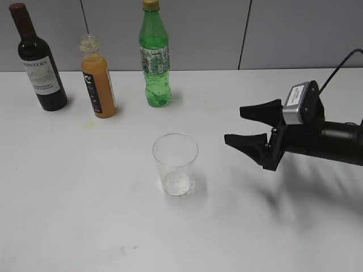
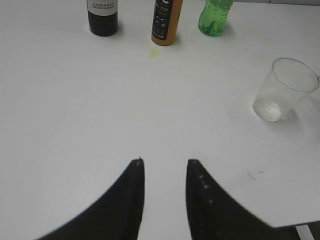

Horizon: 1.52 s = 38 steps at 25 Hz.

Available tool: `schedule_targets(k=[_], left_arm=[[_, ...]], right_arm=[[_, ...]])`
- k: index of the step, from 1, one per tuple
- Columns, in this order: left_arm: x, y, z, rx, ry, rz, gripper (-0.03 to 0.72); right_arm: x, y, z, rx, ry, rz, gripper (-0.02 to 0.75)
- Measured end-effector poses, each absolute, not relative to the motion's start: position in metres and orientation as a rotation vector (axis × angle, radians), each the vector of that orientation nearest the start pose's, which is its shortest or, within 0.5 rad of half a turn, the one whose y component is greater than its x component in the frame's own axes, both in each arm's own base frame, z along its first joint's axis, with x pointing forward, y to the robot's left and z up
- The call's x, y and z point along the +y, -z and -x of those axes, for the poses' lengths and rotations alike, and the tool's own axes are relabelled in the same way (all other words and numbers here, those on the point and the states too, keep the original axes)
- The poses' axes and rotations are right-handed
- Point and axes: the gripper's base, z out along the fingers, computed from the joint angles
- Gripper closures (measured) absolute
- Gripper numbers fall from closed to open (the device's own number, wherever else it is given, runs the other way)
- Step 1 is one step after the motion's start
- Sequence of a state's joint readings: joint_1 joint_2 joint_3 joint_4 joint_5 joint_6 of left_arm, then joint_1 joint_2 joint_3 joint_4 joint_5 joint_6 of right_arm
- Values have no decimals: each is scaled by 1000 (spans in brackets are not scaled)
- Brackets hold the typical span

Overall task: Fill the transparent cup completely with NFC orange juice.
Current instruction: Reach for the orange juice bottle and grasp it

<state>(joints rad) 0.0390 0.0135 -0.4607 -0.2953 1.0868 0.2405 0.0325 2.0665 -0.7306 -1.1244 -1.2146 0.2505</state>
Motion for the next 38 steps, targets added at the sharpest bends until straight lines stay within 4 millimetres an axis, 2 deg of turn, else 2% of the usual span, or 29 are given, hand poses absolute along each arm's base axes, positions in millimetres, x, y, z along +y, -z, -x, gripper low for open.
schedule_targets(k=[4, 8, 12, 20, 24, 26, 30, 33, 38], left_arm=[[-23, -267, 1, 2079, 190, -219, 455], [-23, -267, 1, 2079, 190, -219, 455], [-23, -267, 1, 2079, 190, -219, 455], [-23, -267, 1, 2079, 190, -219, 455], [-23, -267, 1, 2079, 190, -219, 455], [-23, -267, 1, 2079, 190, -219, 455], [-23, -267, 1, 2079, 190, -219, 455], [-23, -267, 1, 2079, 190, -219, 455], [-23, -267, 1, 2079, 190, -219, 455]], right_arm=[[81, -135, -321, 1505, -629, 839, 98], [66, -165, -335, 1522, -468, 604, 104], [45, -187, -357, 1648, -282, 377, 109], [18, -231, -397, 1997, -7, 191, 121], [10, -259, -409, 2156, 2, -24, 141], [8, -281, -414, 2204, -11, -97, 153], [8, -319, -413, 2305, -33, -183, 163], [10, -355, -405, 2287, -48, -139, 163], [16, -410, -368, 2197, -66, 63, 163]])
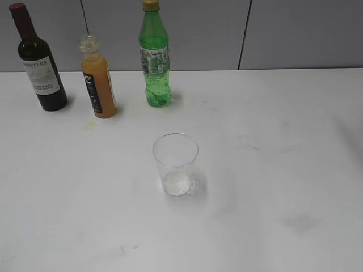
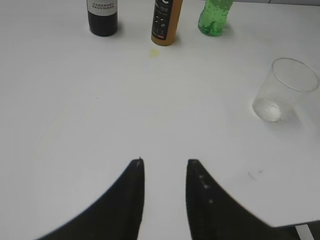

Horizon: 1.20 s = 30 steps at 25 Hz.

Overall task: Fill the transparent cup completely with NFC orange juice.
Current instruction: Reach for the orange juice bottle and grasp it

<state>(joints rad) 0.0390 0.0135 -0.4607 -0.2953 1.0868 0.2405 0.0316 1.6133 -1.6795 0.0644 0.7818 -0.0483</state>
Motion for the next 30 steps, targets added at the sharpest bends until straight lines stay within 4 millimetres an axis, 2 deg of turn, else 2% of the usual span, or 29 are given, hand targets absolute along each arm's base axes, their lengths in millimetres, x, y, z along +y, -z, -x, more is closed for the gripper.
schedule_targets(k=[2, 5, 7, 10, 21, 27, 30], left_arm=[[-23, -267, 1, 2079, 190, -219, 455], [-23, -267, 1, 2079, 190, -219, 455], [-23, -267, 1, 2079, 190, -219, 454], [-23, -267, 1, 2079, 190, -219, 453], [-23, -267, 1, 2079, 190, -219, 456], [-23, -267, 1, 2079, 190, -219, 457], [-23, -267, 1, 2079, 190, -219, 459]], right_arm=[[18, -423, -352, 2196, -38, 194, 163], [20, -430, -326, 2255, -4, 395, 163], [21, -432, -312, 2271, -13, 417, 163], [20, -425, -286, 2288, -49, 357, 163], [15, -353, -166, 2205, -64, 237, 163], [13, -310, -116, 2185, -92, 167, 164], [12, -293, -98, 2175, -93, 164, 163]])
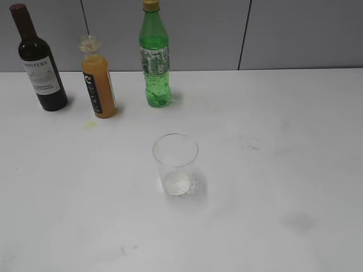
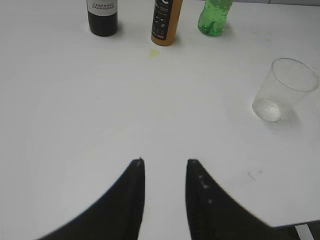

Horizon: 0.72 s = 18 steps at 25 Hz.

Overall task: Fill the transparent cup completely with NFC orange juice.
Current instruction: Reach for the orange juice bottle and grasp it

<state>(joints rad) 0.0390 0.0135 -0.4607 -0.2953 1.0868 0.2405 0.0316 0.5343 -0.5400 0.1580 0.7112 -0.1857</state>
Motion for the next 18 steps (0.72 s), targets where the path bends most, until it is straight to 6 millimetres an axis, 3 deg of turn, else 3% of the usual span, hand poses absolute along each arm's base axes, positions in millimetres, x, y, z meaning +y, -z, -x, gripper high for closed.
schedule_targets(k=[10, 18], left_arm=[[-23, -267, 1, 2079, 190, -219, 459], [-23, -267, 1, 2079, 190, -219, 456]], right_arm=[[11, -274, -54, 2020, -78, 164, 163], [7, -277, -34, 1899, -4, 179, 163]])
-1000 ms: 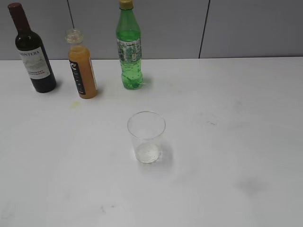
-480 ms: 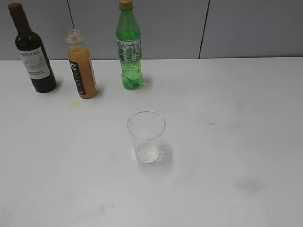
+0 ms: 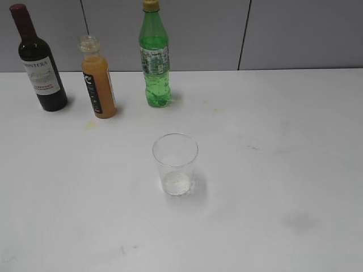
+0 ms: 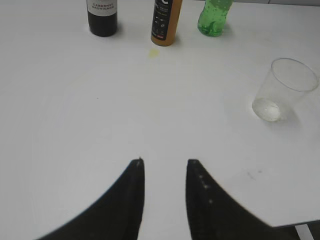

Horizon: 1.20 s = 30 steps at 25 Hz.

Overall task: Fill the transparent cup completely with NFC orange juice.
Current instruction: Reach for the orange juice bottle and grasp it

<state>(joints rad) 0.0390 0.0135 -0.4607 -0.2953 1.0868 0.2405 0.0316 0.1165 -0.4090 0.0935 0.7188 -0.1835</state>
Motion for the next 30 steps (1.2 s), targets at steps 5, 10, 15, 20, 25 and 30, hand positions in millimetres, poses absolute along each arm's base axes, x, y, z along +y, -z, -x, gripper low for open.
schedule_targets(k=[5, 10, 15, 20, 25, 30], left_arm=[[-23, -267, 1, 2079, 190, -219, 456], [-24, -267, 1, 2078, 191, -219, 456], [-24, -267, 1, 2078, 191, -219, 456], [-24, -267, 1, 2078, 192, -219, 456], [-24, -267, 1, 2078, 192, -219, 456], [-24, -267, 1, 2078, 193, -219, 456]], right_arm=[[7, -279, -20, 1888, -4, 183, 163], [7, -279, -9, 1867, -20, 175, 163], [8, -270, -8, 1945, -61, 153, 163], [7, -265, -8, 1988, -74, 101, 163], [6, -265, -8, 1989, -78, 91, 163], [6, -265, -8, 1989, -79, 90, 163]])
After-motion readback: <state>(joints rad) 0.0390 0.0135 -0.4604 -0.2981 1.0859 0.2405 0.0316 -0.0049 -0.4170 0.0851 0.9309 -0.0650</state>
